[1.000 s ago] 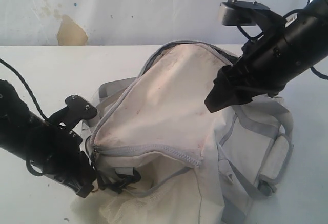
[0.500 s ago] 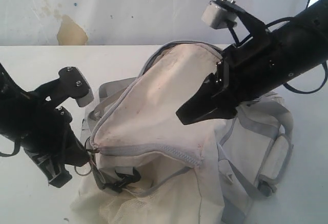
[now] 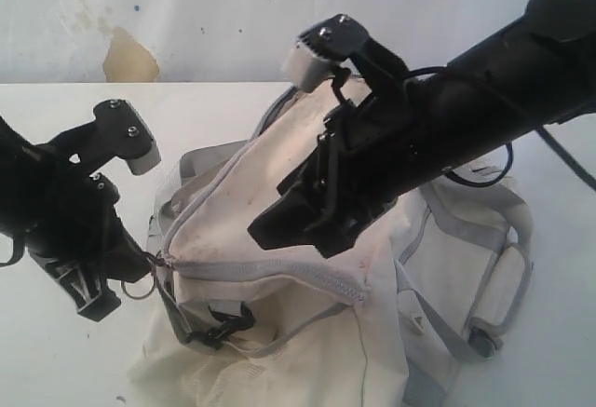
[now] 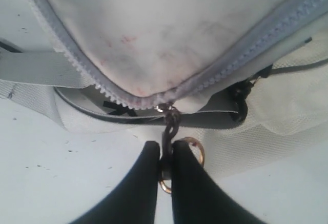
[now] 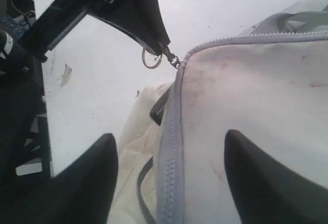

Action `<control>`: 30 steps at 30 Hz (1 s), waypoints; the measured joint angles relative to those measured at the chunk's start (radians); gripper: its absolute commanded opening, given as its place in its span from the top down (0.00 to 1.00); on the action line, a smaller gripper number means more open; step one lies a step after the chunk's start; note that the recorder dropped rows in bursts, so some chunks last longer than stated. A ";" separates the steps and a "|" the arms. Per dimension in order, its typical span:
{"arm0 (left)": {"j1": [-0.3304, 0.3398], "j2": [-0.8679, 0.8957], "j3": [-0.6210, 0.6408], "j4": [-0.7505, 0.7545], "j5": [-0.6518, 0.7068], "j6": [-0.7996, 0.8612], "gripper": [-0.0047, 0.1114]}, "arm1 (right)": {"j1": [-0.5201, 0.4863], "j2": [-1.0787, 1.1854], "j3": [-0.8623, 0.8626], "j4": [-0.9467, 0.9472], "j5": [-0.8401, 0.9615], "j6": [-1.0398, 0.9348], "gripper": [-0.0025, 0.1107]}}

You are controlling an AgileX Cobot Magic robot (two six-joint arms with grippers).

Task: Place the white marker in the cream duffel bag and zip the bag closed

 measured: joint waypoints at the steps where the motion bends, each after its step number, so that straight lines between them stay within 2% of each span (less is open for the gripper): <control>1: 0.000 -0.005 -0.005 0.002 0.000 -0.005 0.96 | 0.016 0.005 0.000 -0.003 -0.018 0.000 0.47; 11: 0.000 -0.044 -0.011 0.006 0.004 -0.028 0.96 | 0.143 0.096 0.000 -0.008 -0.182 0.000 0.48; 21: 0.000 -0.044 -0.011 0.008 0.004 -0.090 0.96 | 0.190 0.167 0.000 -0.012 -0.245 0.000 0.48; 25: 0.000 -0.044 -0.011 0.008 0.004 -0.130 0.96 | 0.192 0.185 0.000 -0.046 -0.269 0.000 0.60; 30: 0.000 -0.044 -0.011 0.008 0.004 -0.164 0.96 | 0.192 0.195 0.000 -0.063 -0.273 0.000 0.91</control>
